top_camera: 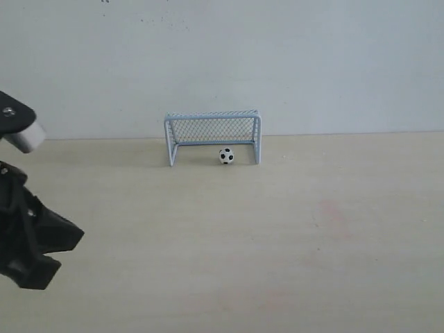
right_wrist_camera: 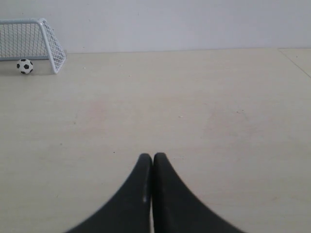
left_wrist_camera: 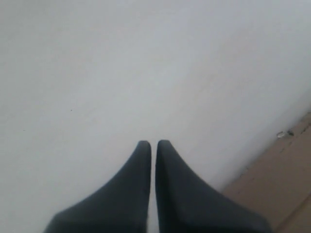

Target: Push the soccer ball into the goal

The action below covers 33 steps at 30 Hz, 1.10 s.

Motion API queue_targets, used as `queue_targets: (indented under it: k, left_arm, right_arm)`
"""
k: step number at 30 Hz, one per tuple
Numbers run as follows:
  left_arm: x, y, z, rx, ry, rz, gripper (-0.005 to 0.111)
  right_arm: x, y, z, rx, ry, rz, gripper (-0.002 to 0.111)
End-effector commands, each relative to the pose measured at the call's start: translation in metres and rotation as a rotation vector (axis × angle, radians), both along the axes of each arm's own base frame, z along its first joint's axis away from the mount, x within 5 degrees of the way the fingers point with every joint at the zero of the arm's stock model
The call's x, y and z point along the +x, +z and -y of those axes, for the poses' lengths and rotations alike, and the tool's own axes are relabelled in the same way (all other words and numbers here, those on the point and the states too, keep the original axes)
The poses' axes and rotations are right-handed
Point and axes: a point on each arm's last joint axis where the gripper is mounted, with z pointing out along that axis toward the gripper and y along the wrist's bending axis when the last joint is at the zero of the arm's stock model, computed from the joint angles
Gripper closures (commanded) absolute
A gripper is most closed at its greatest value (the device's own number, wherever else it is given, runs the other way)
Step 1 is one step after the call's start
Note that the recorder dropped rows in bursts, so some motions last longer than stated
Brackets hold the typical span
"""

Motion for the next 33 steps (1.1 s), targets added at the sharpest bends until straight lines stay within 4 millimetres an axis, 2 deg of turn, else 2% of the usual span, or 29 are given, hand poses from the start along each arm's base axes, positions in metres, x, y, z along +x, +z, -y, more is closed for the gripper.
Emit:
queue_targets:
  k: [1,7,12,18,28,33]
  left_arm:
    - [-0.027,0.005,-0.011,-0.033,0.067,0.057,0.102]
    - [-0.067,0.01,-0.023,-0.048,0.057,0.112,0.102]
    - [-0.087,0.025,-0.029,-0.084,0.054,0.222,0.102]
    - [-0.102,0.034,-0.034,-0.112,0.054,0.305,0.102]
    - [-0.115,0.04,-0.038,-0.134,0.051,0.367,0.102]
    - [-0.132,0.046,-0.043,-0.162,0.051,0.452,0.102]
  right_arm:
    - [0.0,0.001,0.0,-0.005,0.002,0.009,0.108]
    - [0.0,0.001,0.0,-0.005,0.002,0.009,0.108]
    - [0.0,0.001,0.0,-0.005,0.002,0.009,0.108]
    - [0.0,0.001,0.0,-0.005,0.002,0.009,0.108]
    - [0.0,0.001,0.0,-0.005,0.002,0.009,0.108]
    - [0.0,0.001,0.0,-0.005,0.002,0.009,0.108]
